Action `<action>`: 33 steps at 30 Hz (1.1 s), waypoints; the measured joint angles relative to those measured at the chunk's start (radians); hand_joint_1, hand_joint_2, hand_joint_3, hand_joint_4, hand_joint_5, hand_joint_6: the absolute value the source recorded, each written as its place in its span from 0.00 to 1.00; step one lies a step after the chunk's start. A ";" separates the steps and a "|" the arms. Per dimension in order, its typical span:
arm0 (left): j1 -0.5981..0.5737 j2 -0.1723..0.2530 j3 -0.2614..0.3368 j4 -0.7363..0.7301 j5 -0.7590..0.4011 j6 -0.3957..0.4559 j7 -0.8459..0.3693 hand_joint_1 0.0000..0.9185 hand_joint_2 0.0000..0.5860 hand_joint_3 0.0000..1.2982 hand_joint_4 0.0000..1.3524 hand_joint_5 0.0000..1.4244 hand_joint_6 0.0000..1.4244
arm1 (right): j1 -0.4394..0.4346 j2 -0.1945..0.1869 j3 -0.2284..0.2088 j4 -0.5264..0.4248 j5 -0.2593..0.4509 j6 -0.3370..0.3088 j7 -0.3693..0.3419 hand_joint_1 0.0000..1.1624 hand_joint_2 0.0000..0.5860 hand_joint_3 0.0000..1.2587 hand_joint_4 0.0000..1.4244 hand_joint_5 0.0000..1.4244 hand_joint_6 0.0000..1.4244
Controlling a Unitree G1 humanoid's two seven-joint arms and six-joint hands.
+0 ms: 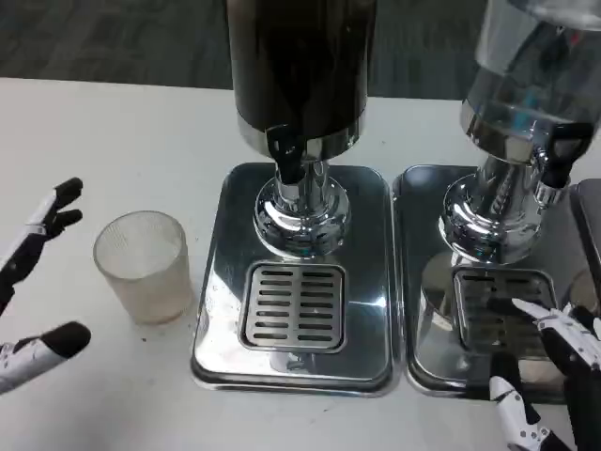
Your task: Grasp the cup under the faucet to collect the drink, then remove the cup.
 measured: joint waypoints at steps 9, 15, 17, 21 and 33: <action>-0.076 -0.010 -0.033 0.057 0.018 0.056 -0.003 0.00 0.00 0.00 0.00 0.08 0.14 | -0.011 0.000 0.010 0.003 0.008 0.000 0.006 0.24 0.78 0.28 0.20 0.16 0.06; -0.139 -0.009 -0.058 0.105 0.079 0.097 -0.002 0.00 0.00 0.00 0.00 0.06 0.13 | -0.016 0.002 0.013 0.010 0.015 -0.001 0.006 0.23 0.77 0.28 0.20 0.17 0.06; -0.153 -0.008 -0.066 0.119 0.092 0.102 0.000 0.00 0.00 0.00 0.00 0.06 0.13 | -0.016 0.002 0.013 0.010 0.016 -0.001 0.006 0.22 0.77 0.28 0.20 0.18 0.06; -0.189 -0.008 -0.076 0.168 0.120 0.116 0.004 0.00 0.00 0.00 0.00 0.05 0.13 | -0.015 0.008 0.019 0.010 0.015 0.000 0.007 0.22 0.77 0.29 0.21 0.18 0.06; -0.284 -0.007 -0.125 0.279 0.195 0.144 0.047 0.00 0.00 0.00 0.00 0.06 0.13 | 0.023 0.037 0.028 -0.004 -0.006 0.001 0.004 0.21 0.77 0.29 0.21 0.18 0.07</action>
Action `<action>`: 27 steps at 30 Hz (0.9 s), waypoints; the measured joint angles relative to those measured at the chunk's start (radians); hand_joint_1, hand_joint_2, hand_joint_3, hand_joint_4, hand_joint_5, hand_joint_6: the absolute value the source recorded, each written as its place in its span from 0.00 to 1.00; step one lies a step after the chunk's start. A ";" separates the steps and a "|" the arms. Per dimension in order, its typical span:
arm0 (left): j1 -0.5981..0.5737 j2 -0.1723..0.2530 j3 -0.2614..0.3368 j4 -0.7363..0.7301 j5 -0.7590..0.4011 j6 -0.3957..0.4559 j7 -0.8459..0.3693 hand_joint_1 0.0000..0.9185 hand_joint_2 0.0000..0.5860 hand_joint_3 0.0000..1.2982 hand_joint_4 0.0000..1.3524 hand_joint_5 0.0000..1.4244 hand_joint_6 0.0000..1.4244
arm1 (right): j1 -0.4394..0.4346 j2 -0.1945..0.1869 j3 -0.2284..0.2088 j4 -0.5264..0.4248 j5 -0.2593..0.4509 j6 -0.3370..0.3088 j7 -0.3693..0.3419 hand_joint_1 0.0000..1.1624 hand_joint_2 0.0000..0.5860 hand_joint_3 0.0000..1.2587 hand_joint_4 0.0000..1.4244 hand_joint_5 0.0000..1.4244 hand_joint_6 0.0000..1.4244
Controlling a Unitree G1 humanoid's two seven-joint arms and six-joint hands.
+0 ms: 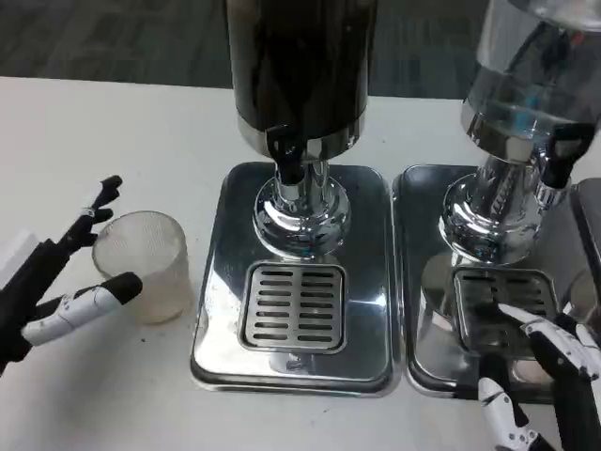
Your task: Grasp the cup under the faucet to collect the drink, then remove the cup.
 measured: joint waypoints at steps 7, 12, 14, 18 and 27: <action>-0.048 0.001 -0.042 0.051 0.051 0.016 0.061 0.00 0.00 0.00 0.00 0.06 0.13 | 0.014 0.002 0.000 -0.005 -0.002 0.000 -0.007 0.21 0.77 0.29 0.21 0.18 0.08; -0.074 0.010 -0.076 0.065 0.116 0.023 0.119 0.00 0.00 0.00 0.00 0.06 0.13 | 0.025 0.002 0.000 -0.006 -0.002 0.000 -0.008 0.21 0.77 0.30 0.21 0.18 0.09; -0.088 0.010 -0.083 0.081 0.117 0.038 0.131 0.00 0.00 0.00 0.00 0.06 0.13 | 0.028 0.002 -0.001 -0.007 -0.001 0.000 -0.008 0.21 0.77 0.30 0.21 0.18 0.09; -0.098 0.010 -0.098 0.105 0.118 0.054 0.151 0.00 0.00 0.00 0.00 0.06 0.14 | 0.030 0.002 -0.002 -0.007 -0.001 0.000 -0.008 0.20 0.77 0.30 0.21 0.19 0.10; -0.113 0.013 -0.119 0.153 0.119 0.088 0.157 0.00 0.00 0.00 0.00 0.06 0.14 | 0.030 0.002 -0.002 -0.008 0.000 0.000 -0.008 0.20 0.77 0.30 0.21 0.19 0.11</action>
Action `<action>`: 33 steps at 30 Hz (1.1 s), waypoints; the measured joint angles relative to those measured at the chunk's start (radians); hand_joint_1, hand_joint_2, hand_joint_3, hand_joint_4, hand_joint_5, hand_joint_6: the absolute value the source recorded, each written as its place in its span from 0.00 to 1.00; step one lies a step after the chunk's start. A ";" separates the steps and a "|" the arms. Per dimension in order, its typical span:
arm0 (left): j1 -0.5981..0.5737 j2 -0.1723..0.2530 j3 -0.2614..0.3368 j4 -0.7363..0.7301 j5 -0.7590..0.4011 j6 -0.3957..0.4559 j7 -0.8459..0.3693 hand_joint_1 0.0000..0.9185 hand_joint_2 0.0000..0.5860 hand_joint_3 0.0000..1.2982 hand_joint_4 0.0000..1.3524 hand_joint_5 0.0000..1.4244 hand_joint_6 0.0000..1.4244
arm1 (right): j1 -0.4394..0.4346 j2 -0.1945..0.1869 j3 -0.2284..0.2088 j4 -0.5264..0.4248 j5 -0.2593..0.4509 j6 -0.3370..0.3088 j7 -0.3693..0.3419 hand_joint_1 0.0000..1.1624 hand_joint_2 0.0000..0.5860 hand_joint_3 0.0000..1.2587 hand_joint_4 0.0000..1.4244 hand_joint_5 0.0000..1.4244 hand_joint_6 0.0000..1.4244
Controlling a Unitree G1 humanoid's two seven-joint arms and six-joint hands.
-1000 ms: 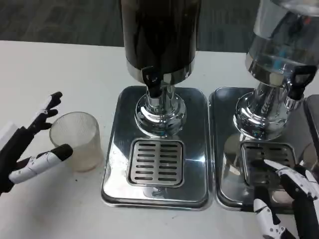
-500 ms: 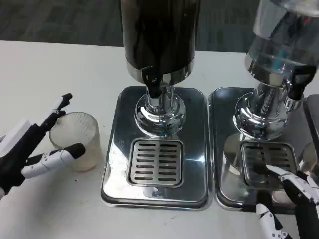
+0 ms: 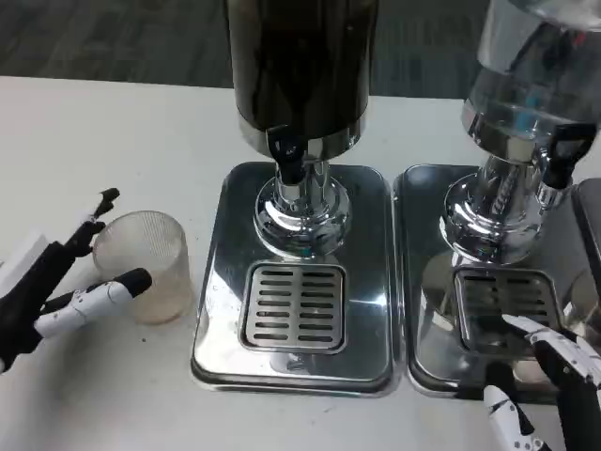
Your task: Grasp the cup under the faucet to collect the drink, then remove the cup.
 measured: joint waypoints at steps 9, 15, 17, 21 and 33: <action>-0.032 0.002 -0.053 0.007 0.053 0.008 0.067 0.08 0.00 0.00 0.00 0.08 0.18 | 0.001 0.001 0.002 -0.001 0.000 0.000 0.000 0.20 0.77 0.30 0.21 0.19 0.11; -0.063 0.006 -0.104 0.007 0.119 0.018 0.149 0.12 0.00 0.00 0.00 0.09 0.20 | 0.004 0.001 0.001 -0.001 0.001 0.000 0.000 0.20 0.77 0.31 0.21 0.19 0.12; -0.065 0.006 -0.114 0.007 0.130 0.021 0.169 0.13 0.00 0.00 0.00 0.09 0.20 | 0.004 0.001 0.001 -0.002 0.002 0.000 0.000 0.20 0.77 0.31 0.21 0.19 0.12; -0.078 0.009 -0.136 0.009 0.155 0.033 0.202 0.13 0.00 0.00 0.00 0.09 0.20 | 0.005 0.001 0.001 -0.004 0.003 0.000 0.000 0.20 0.77 0.31 0.21 0.19 0.12; -0.081 0.009 -0.161 0.039 0.157 0.035 0.254 0.21 0.02 0.00 0.00 0.14 0.26 | -0.007 -0.002 -0.006 -0.005 0.019 0.000 0.004 0.19 0.78 0.32 0.22 0.19 0.13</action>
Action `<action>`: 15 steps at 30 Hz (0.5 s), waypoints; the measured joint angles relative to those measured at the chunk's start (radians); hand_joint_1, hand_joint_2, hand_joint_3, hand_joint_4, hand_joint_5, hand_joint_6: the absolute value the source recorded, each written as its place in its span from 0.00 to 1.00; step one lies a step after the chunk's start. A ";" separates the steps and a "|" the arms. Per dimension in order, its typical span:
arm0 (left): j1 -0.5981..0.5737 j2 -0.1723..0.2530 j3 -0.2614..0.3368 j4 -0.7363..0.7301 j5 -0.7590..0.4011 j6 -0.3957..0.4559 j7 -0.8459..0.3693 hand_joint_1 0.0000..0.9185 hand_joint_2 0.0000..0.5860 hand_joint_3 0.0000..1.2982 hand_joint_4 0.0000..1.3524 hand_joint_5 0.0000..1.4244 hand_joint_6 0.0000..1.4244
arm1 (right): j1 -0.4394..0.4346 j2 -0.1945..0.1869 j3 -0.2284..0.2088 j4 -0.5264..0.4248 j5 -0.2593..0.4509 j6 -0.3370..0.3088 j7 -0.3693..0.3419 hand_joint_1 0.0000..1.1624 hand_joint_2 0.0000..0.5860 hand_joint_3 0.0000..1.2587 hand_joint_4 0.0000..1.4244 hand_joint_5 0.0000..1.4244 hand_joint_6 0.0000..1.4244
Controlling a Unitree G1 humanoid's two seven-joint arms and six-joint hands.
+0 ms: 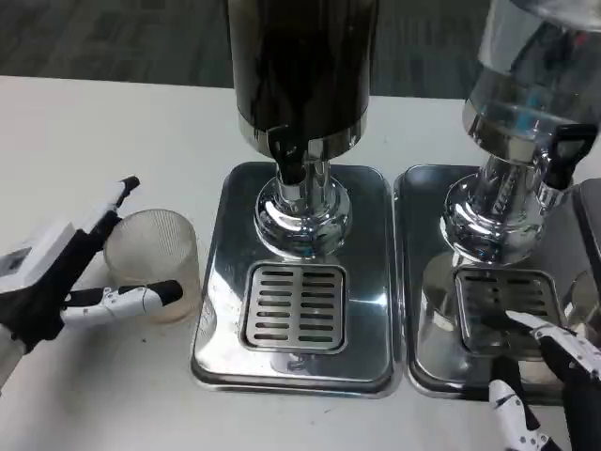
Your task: Grasp the cup under the faucet to collect the drink, then remove the cup.
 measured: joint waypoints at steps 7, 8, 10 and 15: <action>0.009 -0.003 -0.003 0.015 -0.007 -0.010 0.019 0.28 0.06 0.00 0.02 0.19 0.31 | -0.002 -0.002 -0.001 0.000 0.008 0.000 0.009 0.19 0.78 0.32 0.22 0.19 0.13; 0.014 -0.004 -0.002 0.018 -0.009 -0.018 0.024 0.28 0.07 0.00 0.03 0.19 0.31 | -0.002 -0.002 -0.002 0.000 0.011 0.000 0.011 0.19 0.78 0.32 0.22 0.19 0.13; 0.019 -0.009 0.003 0.022 -0.016 -0.026 0.025 0.28 0.07 0.00 0.04 0.20 0.32 | -0.002 -0.003 -0.004 0.000 0.014 0.000 0.012 0.19 0.78 0.32 0.22 0.19 0.13; 0.031 -0.037 0.019 0.039 -0.057 -0.041 0.016 0.34 0.12 0.07 0.11 0.30 0.44 | 0.006 -0.003 -0.009 -0.001 0.020 0.000 0.018 0.18 0.78 0.32 0.22 0.19 0.13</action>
